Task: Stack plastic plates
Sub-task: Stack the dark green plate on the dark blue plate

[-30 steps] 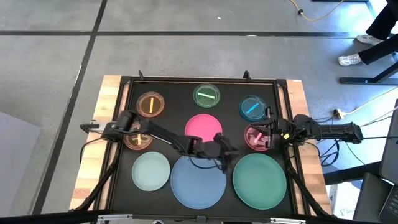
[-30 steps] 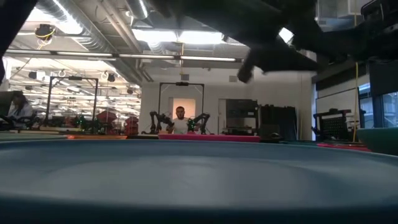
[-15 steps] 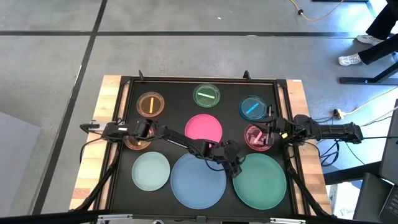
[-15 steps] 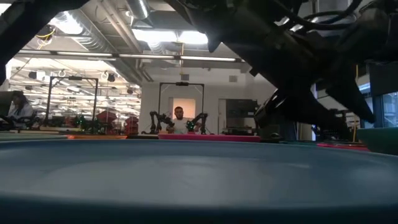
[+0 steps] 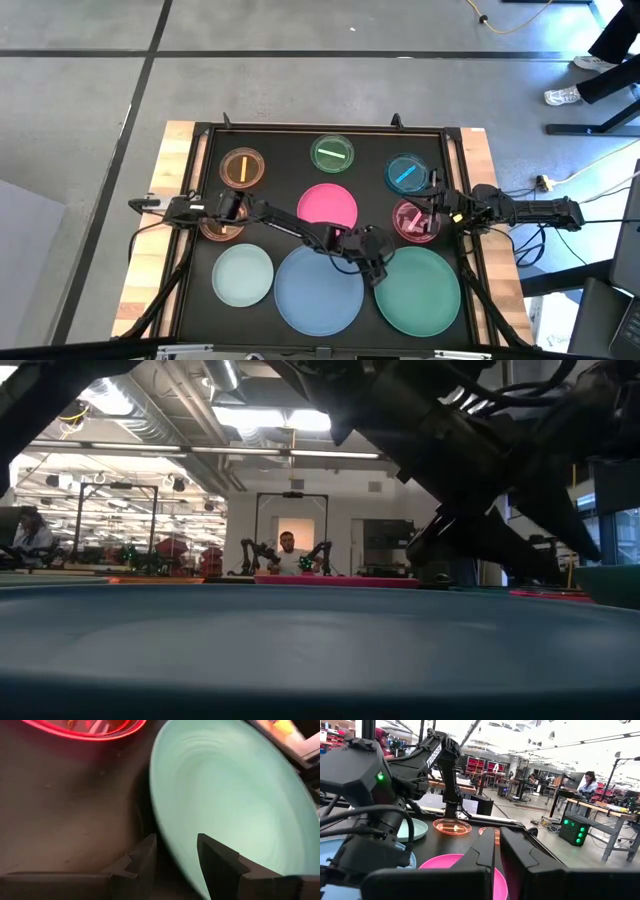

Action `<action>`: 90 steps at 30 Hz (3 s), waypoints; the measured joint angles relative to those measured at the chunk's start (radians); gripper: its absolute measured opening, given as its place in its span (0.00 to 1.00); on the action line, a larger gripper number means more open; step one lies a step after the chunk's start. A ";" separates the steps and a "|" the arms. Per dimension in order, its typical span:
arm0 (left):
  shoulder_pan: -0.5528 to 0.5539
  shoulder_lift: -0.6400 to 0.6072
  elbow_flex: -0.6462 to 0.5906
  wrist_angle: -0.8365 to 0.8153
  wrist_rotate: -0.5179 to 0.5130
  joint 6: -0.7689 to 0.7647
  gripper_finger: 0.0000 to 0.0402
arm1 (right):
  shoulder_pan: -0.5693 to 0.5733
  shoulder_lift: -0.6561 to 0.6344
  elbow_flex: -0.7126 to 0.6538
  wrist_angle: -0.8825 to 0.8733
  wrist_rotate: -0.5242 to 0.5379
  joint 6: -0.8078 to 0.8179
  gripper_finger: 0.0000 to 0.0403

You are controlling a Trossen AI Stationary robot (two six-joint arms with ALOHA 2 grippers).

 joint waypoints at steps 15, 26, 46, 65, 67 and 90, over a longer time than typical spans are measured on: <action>0.012 0.047 -0.003 0.035 0.059 0.011 0.34 | 0.000 0.000 0.000 -0.018 0.027 -0.001 0.06; 0.011 0.047 -0.002 0.075 0.017 0.081 0.14 | 0.000 0.000 0.000 -0.018 0.034 -0.001 0.06; 0.002 0.017 -0.003 0.151 -0.020 0.198 0.02 | 0.000 0.001 0.036 0.030 0.028 0.129 0.06; -0.140 -0.246 -0.002 -0.390 -0.232 0.363 0.02 | 0.000 -0.010 0.093 0.068 -0.228 0.367 0.06; -0.156 -0.270 -0.002 -0.431 -0.306 0.364 0.02 | 0.000 -0.008 0.093 0.061 -0.228 0.367 0.06; -0.266 -0.456 -0.019 -1.126 -0.526 -0.105 0.02 | 0.000 -0.006 0.093 0.027 -0.166 0.342 0.06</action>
